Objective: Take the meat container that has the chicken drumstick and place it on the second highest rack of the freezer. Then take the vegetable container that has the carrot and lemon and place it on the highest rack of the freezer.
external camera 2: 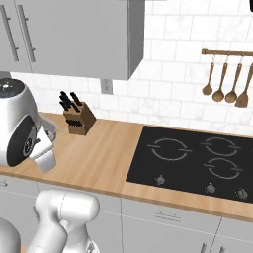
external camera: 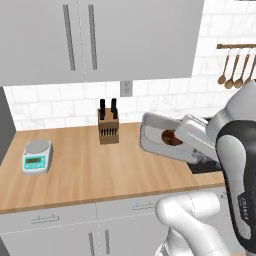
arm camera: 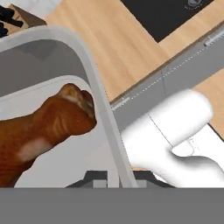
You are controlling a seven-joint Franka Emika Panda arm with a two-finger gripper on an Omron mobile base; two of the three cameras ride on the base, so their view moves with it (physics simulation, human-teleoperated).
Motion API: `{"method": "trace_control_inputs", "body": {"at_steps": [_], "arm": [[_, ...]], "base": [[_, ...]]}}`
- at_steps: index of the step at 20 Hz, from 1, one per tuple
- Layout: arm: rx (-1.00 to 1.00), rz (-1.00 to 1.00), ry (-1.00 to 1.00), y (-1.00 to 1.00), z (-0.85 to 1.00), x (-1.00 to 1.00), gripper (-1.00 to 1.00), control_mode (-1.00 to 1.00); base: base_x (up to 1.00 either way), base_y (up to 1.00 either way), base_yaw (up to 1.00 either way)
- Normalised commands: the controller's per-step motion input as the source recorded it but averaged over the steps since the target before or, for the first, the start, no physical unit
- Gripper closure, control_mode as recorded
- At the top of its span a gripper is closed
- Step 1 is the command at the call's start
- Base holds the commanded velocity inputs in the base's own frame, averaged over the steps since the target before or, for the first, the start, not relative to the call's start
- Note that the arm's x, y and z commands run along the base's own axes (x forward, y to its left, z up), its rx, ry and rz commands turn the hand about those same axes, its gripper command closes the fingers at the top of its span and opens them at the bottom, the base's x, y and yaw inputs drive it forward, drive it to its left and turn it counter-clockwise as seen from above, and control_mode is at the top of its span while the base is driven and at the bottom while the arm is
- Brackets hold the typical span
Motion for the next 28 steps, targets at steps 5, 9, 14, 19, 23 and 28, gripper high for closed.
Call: {"method": "trace_control_inputs", "body": {"at_steps": [5, 9, 14, 19, 23, 28], "arm": [[-0.02, 0.50, -0.21, -0.32, 0.65, -0.60, 1.00, -1.00], [0.00, 0.47, -0.03, -0.14, 0.82, -0.05, 1.00, -1.00], [-0.01, 0.12, 0.00, 0.00, 0.43, 0.00, 1.00, -1.00], [0.00, 0.00, 0.00, 0.00, 0.00, 0.00, 1.00, 1.00], [0.00, 0.00, 0.00, 0.00, 0.00, 0.00, 1.00, 1.00], [0.00, 0.00, 0.00, 0.00, 0.00, 0.00, 1.00, 1.00]], "base": [[0.00, 0.00, 0.00], [0.00, 0.00, 0.00], [0.00, 0.00, 0.00], [-0.08, 0.00, 0.03], [-0.24, 0.00, 0.14], [-0.53, 0.00, 0.15]]}}
